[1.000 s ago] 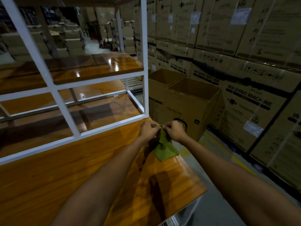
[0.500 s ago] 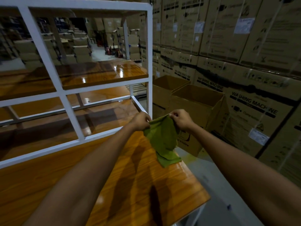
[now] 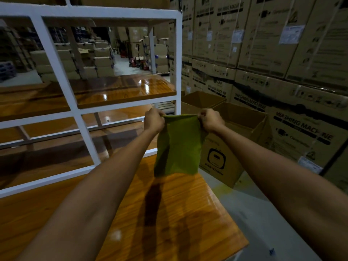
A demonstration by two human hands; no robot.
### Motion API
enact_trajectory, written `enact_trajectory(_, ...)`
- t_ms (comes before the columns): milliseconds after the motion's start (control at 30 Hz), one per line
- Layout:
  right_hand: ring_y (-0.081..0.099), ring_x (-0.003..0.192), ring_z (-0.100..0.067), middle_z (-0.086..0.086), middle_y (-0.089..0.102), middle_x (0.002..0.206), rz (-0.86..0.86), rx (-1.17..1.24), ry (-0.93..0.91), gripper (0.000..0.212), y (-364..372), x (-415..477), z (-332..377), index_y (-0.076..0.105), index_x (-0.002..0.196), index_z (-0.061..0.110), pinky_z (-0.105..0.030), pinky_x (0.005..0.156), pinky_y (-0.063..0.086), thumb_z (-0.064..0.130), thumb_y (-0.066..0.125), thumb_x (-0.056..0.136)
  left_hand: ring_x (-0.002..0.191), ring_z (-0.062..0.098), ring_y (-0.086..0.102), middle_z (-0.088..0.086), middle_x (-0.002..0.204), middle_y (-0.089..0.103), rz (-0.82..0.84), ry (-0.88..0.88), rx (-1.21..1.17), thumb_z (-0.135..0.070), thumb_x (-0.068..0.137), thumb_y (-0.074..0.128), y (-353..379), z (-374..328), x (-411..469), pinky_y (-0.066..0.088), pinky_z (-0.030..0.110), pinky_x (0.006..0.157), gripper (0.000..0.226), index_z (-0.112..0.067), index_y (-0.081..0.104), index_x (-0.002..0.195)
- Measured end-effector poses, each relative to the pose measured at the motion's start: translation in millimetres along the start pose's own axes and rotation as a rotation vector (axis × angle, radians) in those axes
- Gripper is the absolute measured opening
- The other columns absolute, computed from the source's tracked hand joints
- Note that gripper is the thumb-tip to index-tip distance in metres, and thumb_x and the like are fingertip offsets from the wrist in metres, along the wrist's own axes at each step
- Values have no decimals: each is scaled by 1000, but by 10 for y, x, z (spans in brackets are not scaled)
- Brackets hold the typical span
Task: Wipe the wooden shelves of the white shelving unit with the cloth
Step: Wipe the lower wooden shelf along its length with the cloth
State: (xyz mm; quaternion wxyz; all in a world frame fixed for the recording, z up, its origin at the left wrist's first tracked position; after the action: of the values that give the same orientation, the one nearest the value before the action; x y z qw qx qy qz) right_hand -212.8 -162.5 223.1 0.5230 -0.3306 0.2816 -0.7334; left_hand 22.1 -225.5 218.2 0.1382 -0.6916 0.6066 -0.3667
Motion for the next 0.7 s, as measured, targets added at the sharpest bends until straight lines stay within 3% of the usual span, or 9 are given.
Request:
enact_trajectory(200, 62, 85, -20, -1, 65, 96, -50, 135, -157, 19, 20, -180, 97, 65, 104, 17, -48, 78, 56, 28, 49, 102, 84, 16, 63, 0, 89, 67, -32, 193, 81, -2, 88, 61, -228, -160, -268, 47, 26, 64, 18, -11, 74, 95)
enact_trajectory(300, 59, 78, -15, 3, 63, 86, 11, 136, -225, 16, 352, -669, -161, 65, 94, 14, -41, 70, 53, 21, 52, 100, 77, 23, 60, -1, 75, 58, 42, 234, 174, -3, 83, 61, -146, 116, -834, 36, 30, 61, 17, -16, 65, 74)
enact_trajectory(400, 58, 75, -11, 6, 64, 81, 131, -29, -357, 17, 874, -1423, -532, 65, 85, 18, -36, 66, 48, 16, 54, 98, 88, 36, 63, 12, 88, 70, 245, 160, 303, -13, 83, 60, 263, 856, -1573, 47, 39, 67, 7, -11, 67, 80)
enact_trajectory(467, 61, 79, -24, -8, 68, 86, 319, -181, -338, 22, 1336, -1899, -906, 67, 84, 9, -39, 68, 47, 17, 51, 96, 98, 33, 64, 11, 99, 72, 503, 157, 375, -21, 84, 63, 635, 1284, -2187, 51, 40, 74, 14, -13, 72, 90)
enact_trajectory(533, 61, 77, -23, -6, 67, 86, 565, -350, -325, 18, 1727, -2317, -1213, 69, 85, 14, -39, 68, 49, 23, 56, 94, 96, 25, 65, 4, 97, 73, 702, 206, 388, -39, 81, 69, 849, 1463, -2688, 52, 38, 73, 25, -16, 73, 87)
enact_trajectory(600, 62, 80, -14, 5, 69, 93, 638, -425, -308, 17, 1823, -2511, -1319, 71, 93, 26, -40, 71, 54, 40, 63, 89, 89, 22, 64, 1, 90, 73, 698, 209, 365, -58, 79, 64, 866, 1523, -2797, 51, 36, 69, 42, -17, 73, 83)
enact_trajectory(700, 64, 99, -18, 3, 71, 111, 441, -387, -278, 33, 1709, -2376, -1194, 72, 111, 24, -38, 82, 53, 47, 60, 91, 101, 25, 59, 6, 101, 71, 519, 216, 308, -56, 84, 58, 787, 1430, -2583, 49, 34, 77, 43, -18, 74, 95)
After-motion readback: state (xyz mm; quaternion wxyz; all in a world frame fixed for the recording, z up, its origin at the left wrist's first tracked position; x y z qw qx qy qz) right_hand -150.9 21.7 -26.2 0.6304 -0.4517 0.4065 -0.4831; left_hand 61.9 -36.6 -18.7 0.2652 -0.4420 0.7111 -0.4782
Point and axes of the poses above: each hand's wrist, its own x-axis towards the middle knuckle, its own y-axis out of the palm, z = x × y, the point moved 9 cm from there along x, towards the middle knuckle
